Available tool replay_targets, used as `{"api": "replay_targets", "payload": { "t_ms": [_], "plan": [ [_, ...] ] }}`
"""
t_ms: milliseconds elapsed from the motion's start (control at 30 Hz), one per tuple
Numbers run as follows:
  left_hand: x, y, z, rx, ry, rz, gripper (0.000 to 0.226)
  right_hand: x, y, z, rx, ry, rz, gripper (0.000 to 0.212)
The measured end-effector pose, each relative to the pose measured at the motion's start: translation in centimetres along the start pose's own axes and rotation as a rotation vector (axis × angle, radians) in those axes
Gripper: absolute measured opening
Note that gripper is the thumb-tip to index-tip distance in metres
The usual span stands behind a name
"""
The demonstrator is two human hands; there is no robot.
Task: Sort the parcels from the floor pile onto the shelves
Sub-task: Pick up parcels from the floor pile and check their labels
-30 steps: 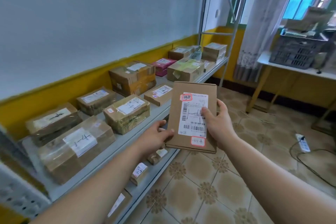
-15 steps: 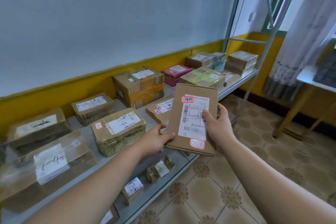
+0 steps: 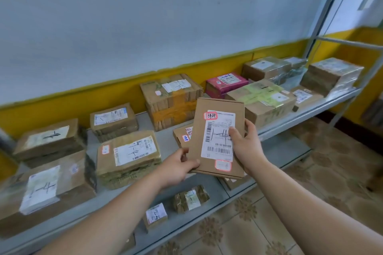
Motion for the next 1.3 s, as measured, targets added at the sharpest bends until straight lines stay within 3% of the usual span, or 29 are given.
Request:
{"api": "replay_targets", "payload": {
  "t_ms": [167, 567, 767, 933, 1133, 1300],
  "plan": [
    [-4.4, -1.5, 3.0, 0.017, 0.023, 0.056, 0.052, -3.6, 0.5, -3.7, 0.017, -0.033, -0.021, 0.047],
    [-10.1, -2.9, 6.4, 0.262, -0.03, 0.11, 0.049, -10.1, 1.1, -8.9, 0.071, -0.074, -0.084, 0.055],
    [-10.4, -3.9, 8.0, 0.384, -0.047, 0.219, 0.028, -14.6, 0.1, -10.0, 0.123, -0.055, -0.091, 0.068],
    [-10.8, -3.9, 6.4, 0.57, 0.205, 0.273, 0.035, -17.0, 1.1, -10.5, 0.079, -0.116, -0.154, 0.019],
    [-10.8, -3.5, 5.1, 0.714, 0.454, 0.322, 0.046, -18.9, 2.2, -11.1, 0.017, -0.131, -0.166, 0.017],
    [-11.3, -3.2, 3.8, 0.706, 0.436, 0.362, 0.049, -19.9, 2.9, -10.0, -0.003, -0.099, -0.168, 0.014]
  ]
}}
Point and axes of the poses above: each hand's wrist, its own x-axis away from the middle knuckle, its own z-axis out of the back of the hand, y = z × x, the point moved 2 cm from there along -x, towards the middle knuckle, and after that the axes turned 10 degrees about -x, right-handed, at the moved point
